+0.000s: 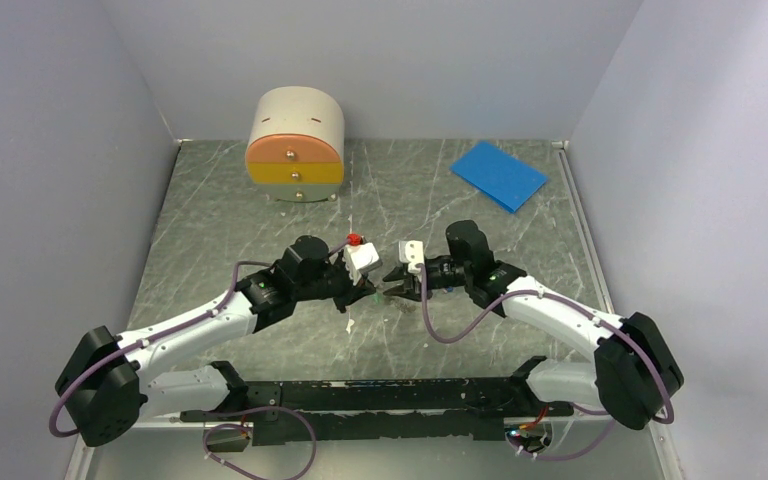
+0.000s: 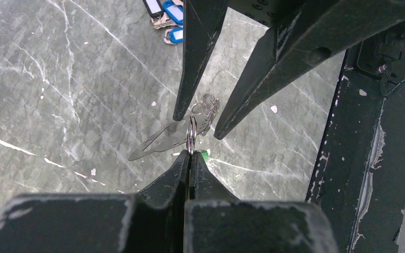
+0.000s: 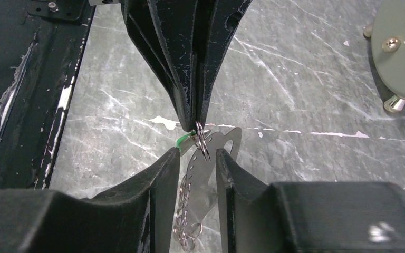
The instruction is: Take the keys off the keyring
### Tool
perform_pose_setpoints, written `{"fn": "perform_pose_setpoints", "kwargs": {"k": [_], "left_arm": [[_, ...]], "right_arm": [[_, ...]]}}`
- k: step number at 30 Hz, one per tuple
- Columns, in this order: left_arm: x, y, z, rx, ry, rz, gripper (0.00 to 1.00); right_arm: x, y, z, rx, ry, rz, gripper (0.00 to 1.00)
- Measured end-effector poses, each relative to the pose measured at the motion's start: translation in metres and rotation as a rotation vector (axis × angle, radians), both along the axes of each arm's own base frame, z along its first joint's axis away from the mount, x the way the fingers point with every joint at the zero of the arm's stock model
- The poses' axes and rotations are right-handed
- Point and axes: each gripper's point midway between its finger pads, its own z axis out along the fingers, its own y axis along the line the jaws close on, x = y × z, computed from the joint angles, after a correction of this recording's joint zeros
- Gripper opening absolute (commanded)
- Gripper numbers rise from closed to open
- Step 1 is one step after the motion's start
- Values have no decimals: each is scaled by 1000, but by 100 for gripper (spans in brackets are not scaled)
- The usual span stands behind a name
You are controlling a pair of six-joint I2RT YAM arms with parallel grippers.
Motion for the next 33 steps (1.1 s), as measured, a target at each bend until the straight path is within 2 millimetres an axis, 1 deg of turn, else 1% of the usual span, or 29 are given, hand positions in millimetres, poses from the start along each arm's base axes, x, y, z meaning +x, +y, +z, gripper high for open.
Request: {"fn": "perform_pose_setpoints", "kwargs": {"k": [2,5,6,13,20,28,33], "left_arm": [[0,0,0,0,0,-1,3],[0,0,0,0,0,-1,2],[0,0,0,-1,0,-1,3],[2,2,4,-4,-11,22,3],[9,-1,15,-58,-38,63,3],[13,-3,12,-103,-21,109,3],[18,-5,14,-142,-14,139,2]], "right_arm": [[0,1,0,-1,-1,3,20],[1,1,1,0,-8,5,3],[1,1,1,0,-9,4,0],[5,2,5,13,-8,-21,0],[8,-3,19,92,-9,-105,0],[6,-8,26,181,12,-161,0],[6,-11,31,229,16,-191,0]]}}
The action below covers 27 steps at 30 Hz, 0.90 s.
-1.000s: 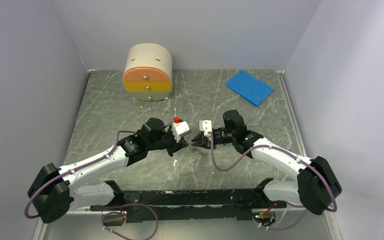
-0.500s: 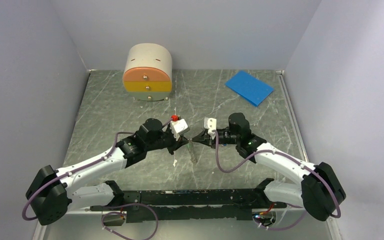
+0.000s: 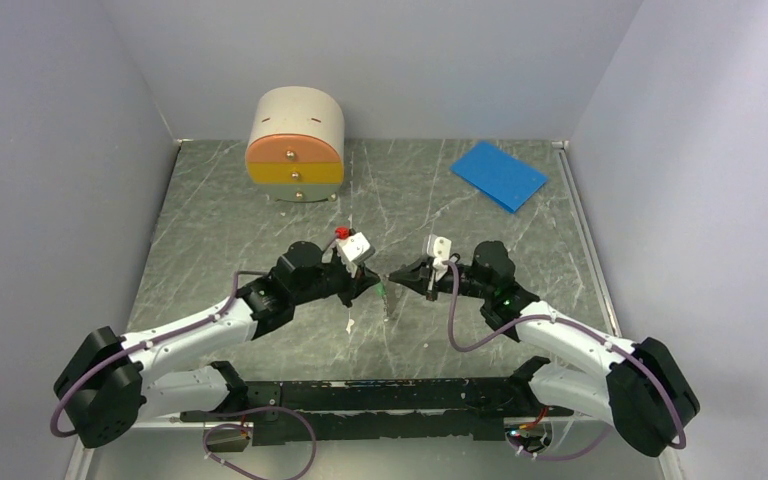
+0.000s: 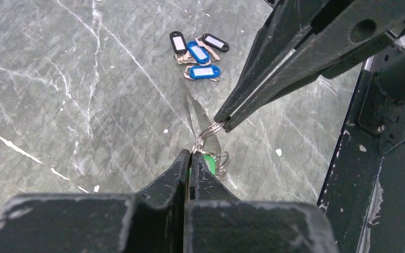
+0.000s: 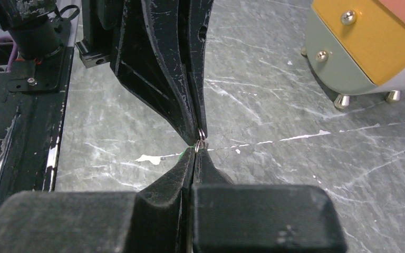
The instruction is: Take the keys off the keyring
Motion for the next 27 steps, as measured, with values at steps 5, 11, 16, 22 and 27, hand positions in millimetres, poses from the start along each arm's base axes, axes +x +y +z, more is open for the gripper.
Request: {"fn": "perform_pose_setpoints", "kwargs": {"k": [5,11,16,22,27], "left_arm": [[6,-5,-6,-28,36,20,2],[6,-6,-8,-34,59,24,3],[3,-3,-3,-39,47,21,3],[3,11,-23,52,73,39,3],[-2,16,-24,86,61,20,3]], "right_arm": [[2,-2,0,21,16,-24,0],[2,-6,-6,44,30,-54,0],[0,-6,-4,48,29,-54,20],[-6,-9,3,-41,11,-56,39],[-10,-11,22,-108,-43,-43,50]]}}
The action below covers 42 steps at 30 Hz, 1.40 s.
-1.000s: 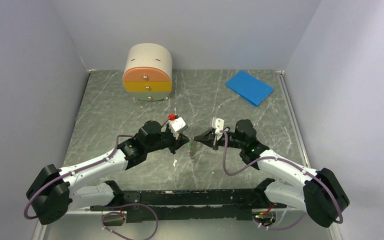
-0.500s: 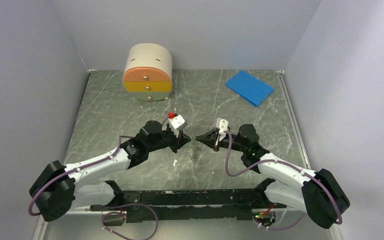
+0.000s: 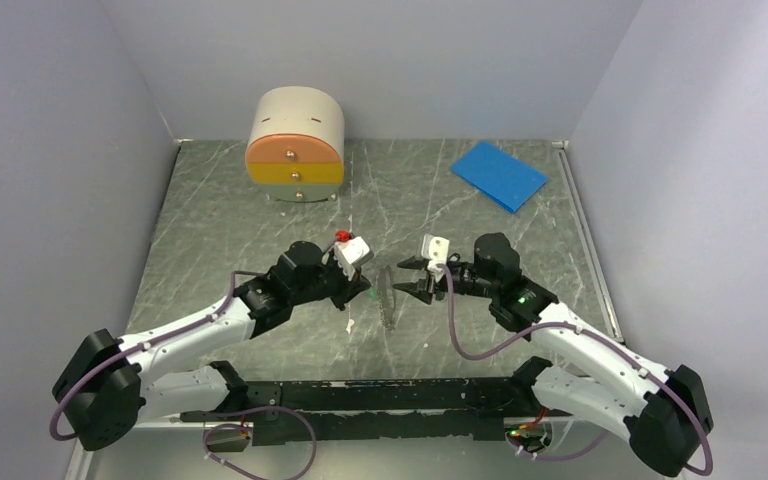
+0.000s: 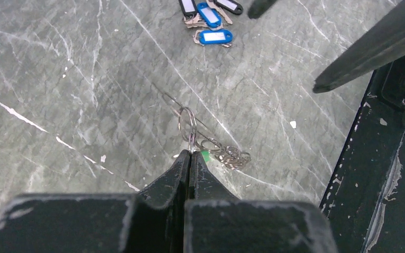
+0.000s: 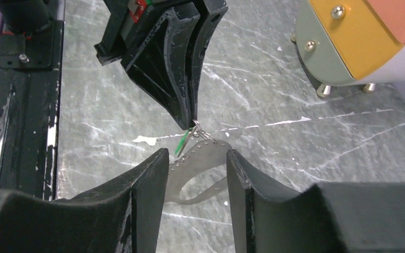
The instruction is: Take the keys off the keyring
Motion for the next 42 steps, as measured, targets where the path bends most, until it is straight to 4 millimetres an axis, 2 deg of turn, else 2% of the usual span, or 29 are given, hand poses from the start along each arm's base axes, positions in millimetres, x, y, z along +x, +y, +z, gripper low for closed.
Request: {"fn": "perform_pose_setpoints", "kwargs": {"k": [6,14,26,29,32,38,42], "left_arm": [[-7,-3,7,12,-41,-49,3],[-18,-6,25,-26,-93,-113,3],[-23,-8,29,-34,-106,-146,2],[-23,-8,29,-35,-105,-150,3],[-24,-8,29,-36,-104,-153,2],[-25,-9,29,-38,-102,-160,3],[-25,-9,29,-39,-97,-157,3]], "right_arm": [[5,1,-5,-137,-11,47,54],[-1,5,-32,-230,10,157,53],[-5,20,-32,-223,-1,228,43],[-6,22,-35,-224,5,241,38],[-8,24,-38,-226,17,257,28],[-6,25,-38,-223,6,257,0],[-5,25,-37,-223,10,249,0]]}}
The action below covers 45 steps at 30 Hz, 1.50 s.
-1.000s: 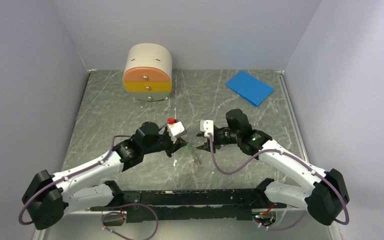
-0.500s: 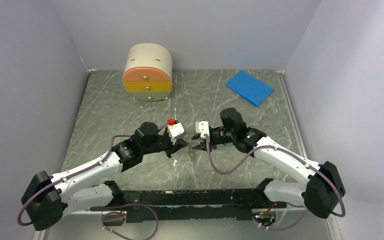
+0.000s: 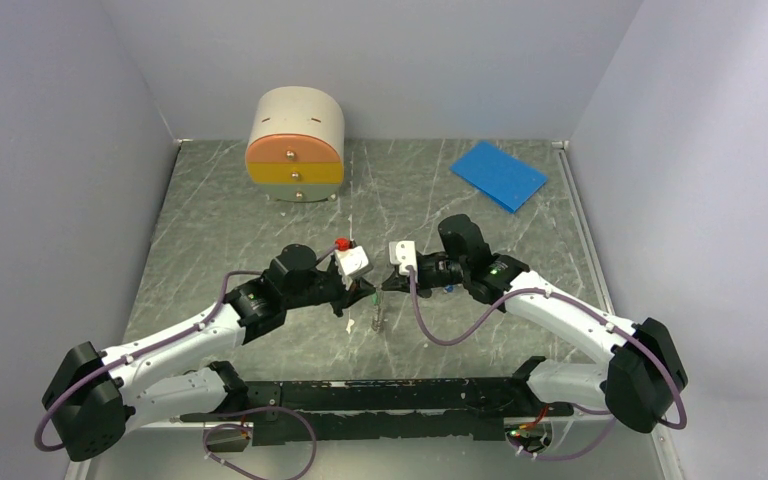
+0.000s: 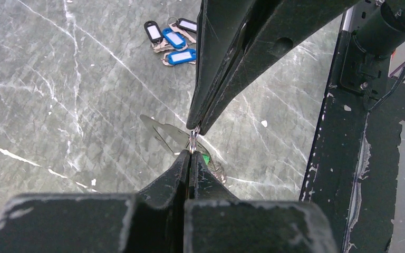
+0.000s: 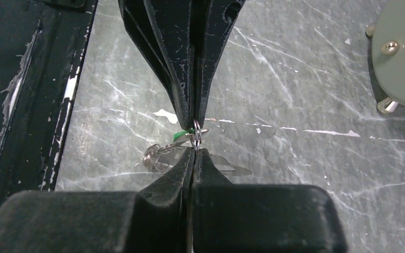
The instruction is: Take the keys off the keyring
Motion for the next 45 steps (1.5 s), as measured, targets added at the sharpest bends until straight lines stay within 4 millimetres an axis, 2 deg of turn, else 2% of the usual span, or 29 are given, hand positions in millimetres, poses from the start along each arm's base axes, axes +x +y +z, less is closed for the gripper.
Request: {"fn": "perform_pose_setpoints", "kwargs": {"k": [11,21,29,37,45], "left_arm": [[6,4,8,-30,-25,47,3],[4,5,20,-117,-50,72,2],[0,7,16,-179,-17,94,3],[-1,0,31,-296,40,115,3],[3,-10,8,-319,155,143,3]], "right_arm": [[8,2,9,53,136,-158,0],[1,-1,24,200,186,-226,0],[-5,-5,23,311,255,-275,0],[-3,-15,43,466,250,-353,0],[-3,-20,30,473,282,-388,0]]}}
